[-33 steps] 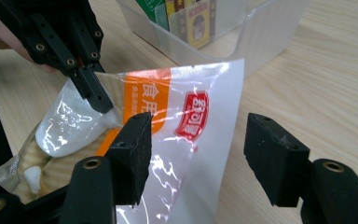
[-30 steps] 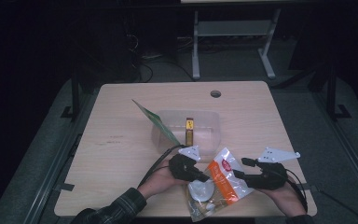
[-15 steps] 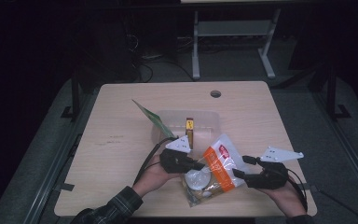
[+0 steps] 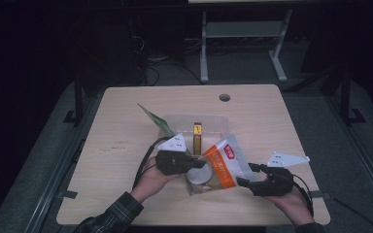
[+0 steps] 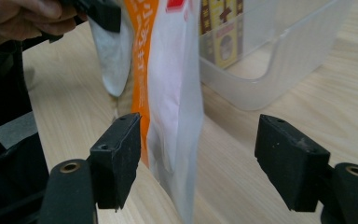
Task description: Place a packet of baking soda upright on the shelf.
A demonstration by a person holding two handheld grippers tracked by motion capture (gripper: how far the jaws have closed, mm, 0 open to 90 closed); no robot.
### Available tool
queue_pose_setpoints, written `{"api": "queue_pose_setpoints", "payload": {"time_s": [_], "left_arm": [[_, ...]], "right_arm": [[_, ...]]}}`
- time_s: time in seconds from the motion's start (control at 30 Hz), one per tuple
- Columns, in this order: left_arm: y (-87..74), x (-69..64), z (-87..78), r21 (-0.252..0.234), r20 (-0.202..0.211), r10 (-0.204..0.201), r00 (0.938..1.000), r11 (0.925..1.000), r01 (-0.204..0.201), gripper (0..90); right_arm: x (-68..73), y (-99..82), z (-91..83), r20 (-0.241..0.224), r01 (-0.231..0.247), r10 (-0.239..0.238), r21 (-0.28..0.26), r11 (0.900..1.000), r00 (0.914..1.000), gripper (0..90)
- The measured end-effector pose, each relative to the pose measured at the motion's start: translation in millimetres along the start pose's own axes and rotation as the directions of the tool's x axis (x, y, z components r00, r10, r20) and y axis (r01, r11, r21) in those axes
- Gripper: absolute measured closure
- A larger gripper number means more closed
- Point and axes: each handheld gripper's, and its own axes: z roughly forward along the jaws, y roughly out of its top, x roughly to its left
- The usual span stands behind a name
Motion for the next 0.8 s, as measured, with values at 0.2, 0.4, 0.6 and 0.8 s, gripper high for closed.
{"api": "queue_pose_setpoints", "payload": {"time_s": [0.2,0.4,0.6,0.8], "left_arm": [[2.4,0.1,-8.2,-0.029,-0.008,-0.006,0.9999,0.9996,0.006,89.7],[0.4,0.3,-14.4,-0.040,-0.021,-0.022,0.9996,0.9990,0.021,89.6],[-3.5,2.6,-20.8,-0.054,-0.039,-0.041,0.9984,0.9978,0.039,89.6],[-7.7,5.0,-24.5,-0.060,-0.057,-0.055,0.9969,0.9969,0.051,89.6]], "right_arm": [[1.2,3.2,15.2,-0.059,-0.004,0.004,0.005,1.0000,0.9983,34.5],[1.5,10.8,21.1,-0.151,-0.025,0.018,-0.045,0.9987,0.9883,54.8],[3.7,16.4,33.2,-0.225,-0.027,0.017,-0.039,0.9989,0.9743,81.9],[8.3,26.4,30.2,-0.284,0.013,-0.037,-0.086,0.9962,0.9580,89.8]]}}
